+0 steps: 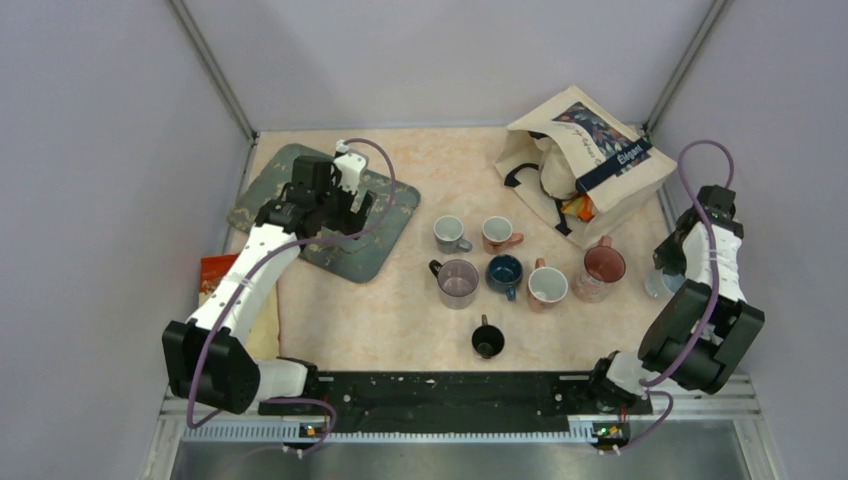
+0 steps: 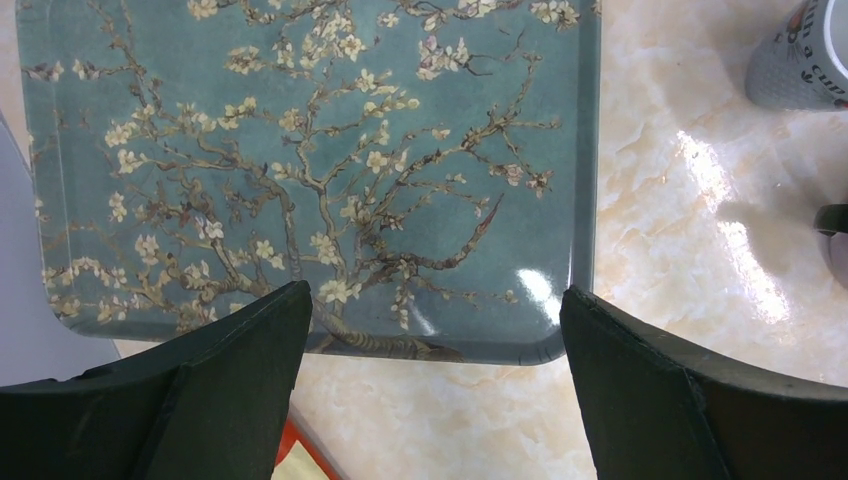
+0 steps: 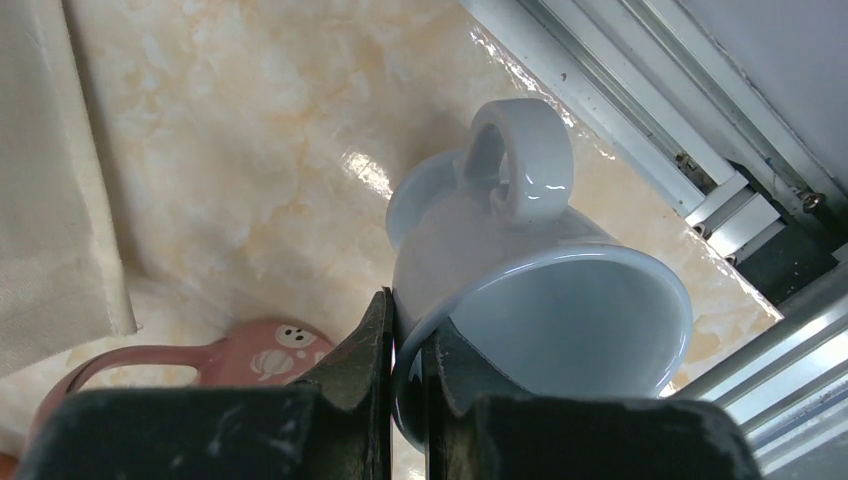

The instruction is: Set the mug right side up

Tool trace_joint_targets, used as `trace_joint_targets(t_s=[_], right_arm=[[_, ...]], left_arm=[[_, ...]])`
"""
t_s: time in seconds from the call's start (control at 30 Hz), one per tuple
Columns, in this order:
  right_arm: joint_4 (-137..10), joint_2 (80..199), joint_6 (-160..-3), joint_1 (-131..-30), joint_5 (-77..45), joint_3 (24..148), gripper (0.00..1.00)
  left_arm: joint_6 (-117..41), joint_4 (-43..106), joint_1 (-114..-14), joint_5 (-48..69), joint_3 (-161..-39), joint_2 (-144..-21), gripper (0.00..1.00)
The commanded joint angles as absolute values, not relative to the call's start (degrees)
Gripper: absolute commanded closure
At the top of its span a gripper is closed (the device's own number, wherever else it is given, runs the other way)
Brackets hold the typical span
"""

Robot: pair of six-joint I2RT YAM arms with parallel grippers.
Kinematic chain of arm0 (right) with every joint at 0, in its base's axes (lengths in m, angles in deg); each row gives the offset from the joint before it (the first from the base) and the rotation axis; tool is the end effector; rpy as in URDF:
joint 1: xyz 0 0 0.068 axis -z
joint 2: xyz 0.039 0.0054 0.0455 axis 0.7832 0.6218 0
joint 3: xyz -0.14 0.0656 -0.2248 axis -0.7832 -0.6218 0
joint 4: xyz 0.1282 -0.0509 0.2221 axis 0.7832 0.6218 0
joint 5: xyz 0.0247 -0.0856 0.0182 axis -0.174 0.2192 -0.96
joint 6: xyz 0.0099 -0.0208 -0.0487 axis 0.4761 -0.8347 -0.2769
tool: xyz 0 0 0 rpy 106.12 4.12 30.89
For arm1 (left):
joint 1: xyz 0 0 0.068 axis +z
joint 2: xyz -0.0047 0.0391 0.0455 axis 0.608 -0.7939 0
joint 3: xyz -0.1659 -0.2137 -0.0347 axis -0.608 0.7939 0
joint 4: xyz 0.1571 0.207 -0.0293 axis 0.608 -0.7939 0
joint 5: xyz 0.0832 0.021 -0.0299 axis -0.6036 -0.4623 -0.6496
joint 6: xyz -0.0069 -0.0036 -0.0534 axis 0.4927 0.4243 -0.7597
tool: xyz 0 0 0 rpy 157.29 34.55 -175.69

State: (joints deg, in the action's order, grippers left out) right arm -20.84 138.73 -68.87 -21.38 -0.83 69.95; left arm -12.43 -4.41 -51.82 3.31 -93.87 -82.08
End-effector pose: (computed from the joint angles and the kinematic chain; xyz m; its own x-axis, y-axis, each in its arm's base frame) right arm 0.2343 -0.1417 0.2444 -0.5537 0.7006 -0.4501 0.7741 0.6323 0.0317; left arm 0.2732 -0.0707 0.3169 -0.5642 0.4003 -0.7221 0.4157 0.8934 0.1705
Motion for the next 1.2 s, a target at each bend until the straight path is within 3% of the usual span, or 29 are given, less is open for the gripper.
trace_joint_targets(t_s=[0.0, 0.27, 0.53, 0.7, 0.73, 0.77, 0.97, 1.17], right_arm=[[-28.1, 138.4, -68.8, -21.2, -2.7, 69.9, 1.0], [-26.6, 147.1, -71.3, -21.2, -10.3, 71.8, 1.0], [-22.5, 145.5, -73.1, -24.9, -6.6, 77.7, 0.4], [-17.4, 143.5, -73.5, -31.8, 2.5, 87.2, 0.19], [-16.9, 142.8, -73.5, -32.7, 4.1, 88.9, 0.05], [-16.6, 142.0, -73.6, -33.7, 5.4, 90.3, 0.02], [-22.4, 135.5, -80.0, -45.0, 9.4, 90.9, 0.01], [-52.3, 115.2, -89.5, -59.7, 2.6, 66.7, 0.01]], left_arm=[[-11.9, -0.6, -51.4, 2.7, -93.8, -81.0, 0.01], [-11.7, -0.8, -51.4, 2.7, -94.7, -81.5, 0.01], [-11.4, -0.4, -51.3, 2.7, -94.6, -81.8, 0.01], [-12.4, 0.8, -50.8, -1.0, -95.1, -81.9, 0.01], [-12.9, 1.2, -50.3, -1.8, -95.1, -81.7, 0.01], [-13.6, 1.6, -49.5, -2.3, -95.1, -81.4, 0.01], [-22.1, 6.2, -41.8, -3.6, -93.8, -77.5, 0.01], [-28.9, 23.9, -36.2, -8.5, -79.2, -68.9, 0.01]])
